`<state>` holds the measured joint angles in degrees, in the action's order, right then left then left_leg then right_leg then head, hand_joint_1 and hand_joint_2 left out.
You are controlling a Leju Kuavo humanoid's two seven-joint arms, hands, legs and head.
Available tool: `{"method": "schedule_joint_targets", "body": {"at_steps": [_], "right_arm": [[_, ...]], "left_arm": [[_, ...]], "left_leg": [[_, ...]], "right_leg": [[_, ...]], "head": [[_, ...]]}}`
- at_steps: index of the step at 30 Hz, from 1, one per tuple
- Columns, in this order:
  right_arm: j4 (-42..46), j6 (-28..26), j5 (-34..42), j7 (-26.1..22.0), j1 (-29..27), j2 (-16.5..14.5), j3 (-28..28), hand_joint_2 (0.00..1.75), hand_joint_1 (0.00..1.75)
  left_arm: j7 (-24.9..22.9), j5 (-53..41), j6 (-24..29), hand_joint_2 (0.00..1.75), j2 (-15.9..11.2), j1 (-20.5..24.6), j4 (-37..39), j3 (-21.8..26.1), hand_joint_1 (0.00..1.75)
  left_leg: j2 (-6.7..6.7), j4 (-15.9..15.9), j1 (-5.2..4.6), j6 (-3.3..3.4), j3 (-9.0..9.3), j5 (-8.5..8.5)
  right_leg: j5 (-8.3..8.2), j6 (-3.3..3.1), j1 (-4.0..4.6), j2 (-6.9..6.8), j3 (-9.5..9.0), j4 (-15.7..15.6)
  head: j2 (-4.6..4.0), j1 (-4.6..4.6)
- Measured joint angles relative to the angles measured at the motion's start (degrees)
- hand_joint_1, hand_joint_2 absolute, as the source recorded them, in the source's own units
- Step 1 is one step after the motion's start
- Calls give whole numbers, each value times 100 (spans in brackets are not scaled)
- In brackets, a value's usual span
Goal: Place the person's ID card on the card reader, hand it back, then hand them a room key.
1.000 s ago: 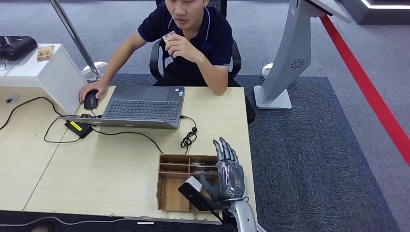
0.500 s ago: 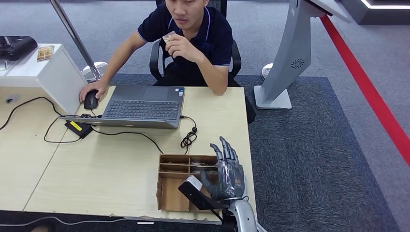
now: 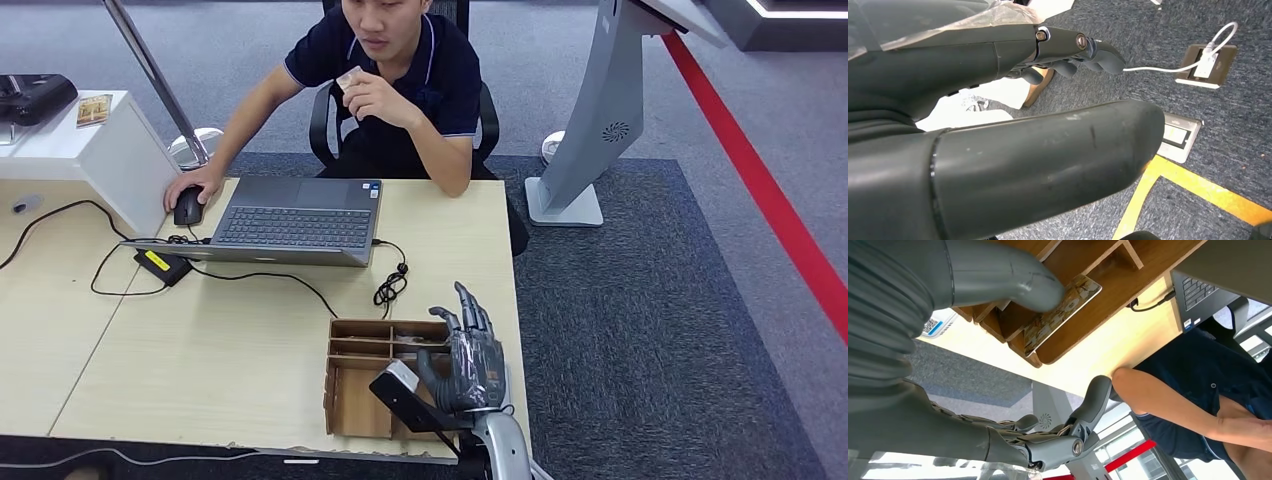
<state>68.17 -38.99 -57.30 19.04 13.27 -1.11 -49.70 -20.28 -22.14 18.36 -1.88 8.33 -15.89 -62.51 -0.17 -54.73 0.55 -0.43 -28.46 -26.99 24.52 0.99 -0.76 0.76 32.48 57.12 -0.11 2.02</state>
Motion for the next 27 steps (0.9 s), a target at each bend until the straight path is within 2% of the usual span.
{"method": "schedule_joint_targets", "body": {"at_steps": [13,18,27], "right_arm": [[0,0,17,9,-1,8,-34,175,71],[7,17,22,24,-5,22,-44,175,59],[17,35,30,34,-30,66,-87,175,52]], "left_arm": [[-2,-2,0,0,0,6,0,0,0],[-2,-2,0,0,0,7,0,0,0],[-2,-2,0,0,0,7,0,0,0]], "left_leg": [[0,0,0,0,1,0],[0,0,0,0,1,0],[0,0,0,0,1,0]], "right_leg": [[0,0,0,0,0,0],[0,0,0,0,0,0],[0,0,0,0,0,0]], "head": [[1,2],[2,1],[1,1]]}}
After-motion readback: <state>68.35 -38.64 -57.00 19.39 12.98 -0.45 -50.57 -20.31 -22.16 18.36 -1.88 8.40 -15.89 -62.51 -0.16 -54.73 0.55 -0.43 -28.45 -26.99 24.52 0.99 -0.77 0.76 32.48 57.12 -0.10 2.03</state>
